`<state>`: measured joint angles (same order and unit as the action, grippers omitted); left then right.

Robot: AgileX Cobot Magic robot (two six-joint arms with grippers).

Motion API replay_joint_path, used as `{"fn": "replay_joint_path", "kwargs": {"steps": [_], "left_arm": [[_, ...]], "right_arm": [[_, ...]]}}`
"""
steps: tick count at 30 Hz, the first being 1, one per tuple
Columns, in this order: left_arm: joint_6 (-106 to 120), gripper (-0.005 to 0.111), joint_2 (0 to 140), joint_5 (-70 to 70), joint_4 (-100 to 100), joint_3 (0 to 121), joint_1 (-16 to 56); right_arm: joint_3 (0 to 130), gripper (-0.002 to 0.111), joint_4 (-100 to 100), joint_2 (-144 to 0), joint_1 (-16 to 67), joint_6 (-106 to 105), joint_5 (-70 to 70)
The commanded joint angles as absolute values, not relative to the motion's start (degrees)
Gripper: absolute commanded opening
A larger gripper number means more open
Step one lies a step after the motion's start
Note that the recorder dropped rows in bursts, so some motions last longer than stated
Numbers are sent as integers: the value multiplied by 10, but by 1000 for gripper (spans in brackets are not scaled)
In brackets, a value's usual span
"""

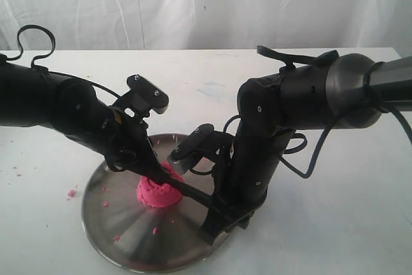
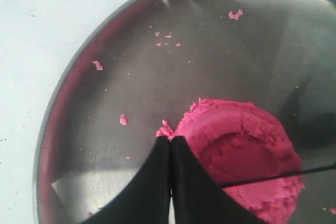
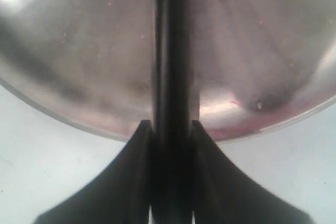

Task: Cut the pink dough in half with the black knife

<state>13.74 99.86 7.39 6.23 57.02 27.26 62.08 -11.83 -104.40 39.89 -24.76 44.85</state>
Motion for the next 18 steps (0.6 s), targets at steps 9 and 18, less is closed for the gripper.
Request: {"fn": "replay_joint_path", "kwargs": {"steps": [9,18], "left_arm": [[138,0,1014,89,63,566,274],[138,0,954,88,50,567,274]], "right_arm": [[622,0,-120,-1044,400,-240,447],[622,0,-120,-1044,400,-239,445]]}}
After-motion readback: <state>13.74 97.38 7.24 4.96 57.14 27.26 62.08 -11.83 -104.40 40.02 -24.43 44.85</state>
